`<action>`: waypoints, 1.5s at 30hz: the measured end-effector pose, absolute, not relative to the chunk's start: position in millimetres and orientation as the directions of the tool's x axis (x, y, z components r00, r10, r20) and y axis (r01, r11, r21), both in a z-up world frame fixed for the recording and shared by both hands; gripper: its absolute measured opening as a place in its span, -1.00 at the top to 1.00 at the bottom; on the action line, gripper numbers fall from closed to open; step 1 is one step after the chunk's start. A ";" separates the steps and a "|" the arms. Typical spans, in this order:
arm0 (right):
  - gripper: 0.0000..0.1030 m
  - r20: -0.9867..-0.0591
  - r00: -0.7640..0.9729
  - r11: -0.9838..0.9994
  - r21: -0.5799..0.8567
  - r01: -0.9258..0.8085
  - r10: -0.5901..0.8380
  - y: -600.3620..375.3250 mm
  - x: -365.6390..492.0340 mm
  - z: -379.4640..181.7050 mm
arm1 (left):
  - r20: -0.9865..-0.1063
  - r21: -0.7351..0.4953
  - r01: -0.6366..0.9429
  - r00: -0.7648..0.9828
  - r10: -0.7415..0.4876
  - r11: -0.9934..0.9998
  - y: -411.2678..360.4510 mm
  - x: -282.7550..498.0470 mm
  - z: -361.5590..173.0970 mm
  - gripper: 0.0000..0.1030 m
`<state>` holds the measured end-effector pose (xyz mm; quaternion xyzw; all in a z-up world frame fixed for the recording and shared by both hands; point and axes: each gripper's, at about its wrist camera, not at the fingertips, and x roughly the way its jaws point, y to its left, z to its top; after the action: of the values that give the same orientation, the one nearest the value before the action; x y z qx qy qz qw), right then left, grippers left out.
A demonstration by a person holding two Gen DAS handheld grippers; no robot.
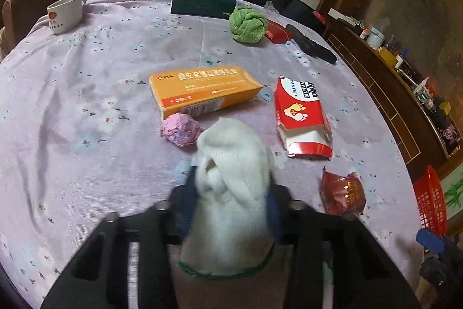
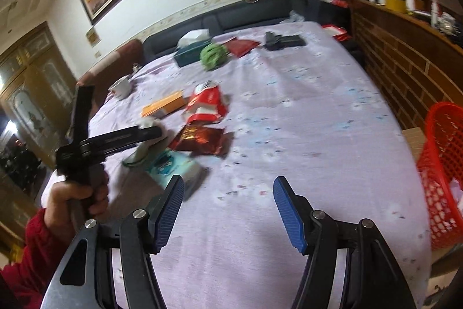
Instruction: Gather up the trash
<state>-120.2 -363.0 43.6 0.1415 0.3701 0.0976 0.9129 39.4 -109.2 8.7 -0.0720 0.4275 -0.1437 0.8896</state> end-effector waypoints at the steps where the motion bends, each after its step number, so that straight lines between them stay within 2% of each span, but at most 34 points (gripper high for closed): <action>1: -0.35 -0.653 0.694 0.938 0.335 -0.092 0.302 -357.4 -115.1 42.6 | -0.737 -0.254 0.198 0.595 -0.322 0.947 -107.2 37.4 9.9 0.44; 8: -0.42 -0.697 0.627 0.935 0.302 -0.184 0.348 -320.4 -77.8 34.6 | -0.669 -0.278 0.232 0.649 -0.361 0.932 -78.9 -6.7 32.8 0.47; 17: -0.42 -0.746 0.557 0.931 0.289 -0.222 0.364 -281.5 -26.3 13.7 | -0.619 -0.313 0.237 0.684 -0.387 0.920 -46.2 -40.0 28.9 0.46; 25: -0.43 -0.786 0.461 0.899 0.267 -0.348 0.412 -237.9 -47.2 11.0 | -0.603 -0.342 0.242 0.684 -0.410 0.908 -36.8 -42.2 27.6 0.46; 29: -0.43 -0.795 0.516 0.927 0.149 -0.344 0.319 -224.5 -51.2 10.8 | -0.598 -0.341 0.247 0.688 -0.412 0.907 -36.4 -43.0 27.5 0.46; 33: -0.42 -0.803 0.528 0.935 0.098 -0.340 0.276 -215.7 -46.1 2.9 | -0.593 -0.328 0.255 0.694 -0.408 0.910 -38.5 -46.2 28.3 0.46; 34: -0.34 -0.809 0.523 0.935 0.090 -0.343 0.270 -214.2 -46.3 0.8 | -0.593 -0.323 0.257 0.695 -0.406 0.911 -39.4 -46.9 28.8 0.46; 35: -0.14 -0.805 0.538 0.936 0.063 -0.345 0.252 -211.2 -48.3 0.9 | -0.592 -0.317 0.258 0.697 -0.404 0.912 -40.8 -47.9 29.1 0.46; 37: 0.00 -0.801 0.549 0.936 0.039 -0.349 0.238 -208.1 -50.7 1.9 | -0.590 -0.309 0.260 0.702 -0.399 0.915 -43.2 -49.9 29.9 0.46; 38: 0.18 -0.797 0.554 0.939 0.046 -0.340 0.239 -209.3 -52.3 2.3 | -0.588 -0.299 0.259 0.708 -0.391 0.918 -45.0 -51.7 30.7 0.46; 40: 0.30 -0.789 0.567 0.946 0.053 -0.319 0.235 -212.0 -54.6 2.4 | -0.581 -0.286 0.264 0.717 -0.386 0.921 -50.1 -56.2 32.3 0.46; 45: 0.33 -0.730 0.662 0.980 0.056 -0.190 0.170 -230.8 -69.5 11.9 | -0.570 -0.254 0.303 0.720 -0.395 0.919 -70.2 -65.6 34.7 0.46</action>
<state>-69.5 -230.8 11.9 -0.0127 0.3993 0.0985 0.9114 -65.6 -70.2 34.7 -0.0715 0.3229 -0.1886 0.9247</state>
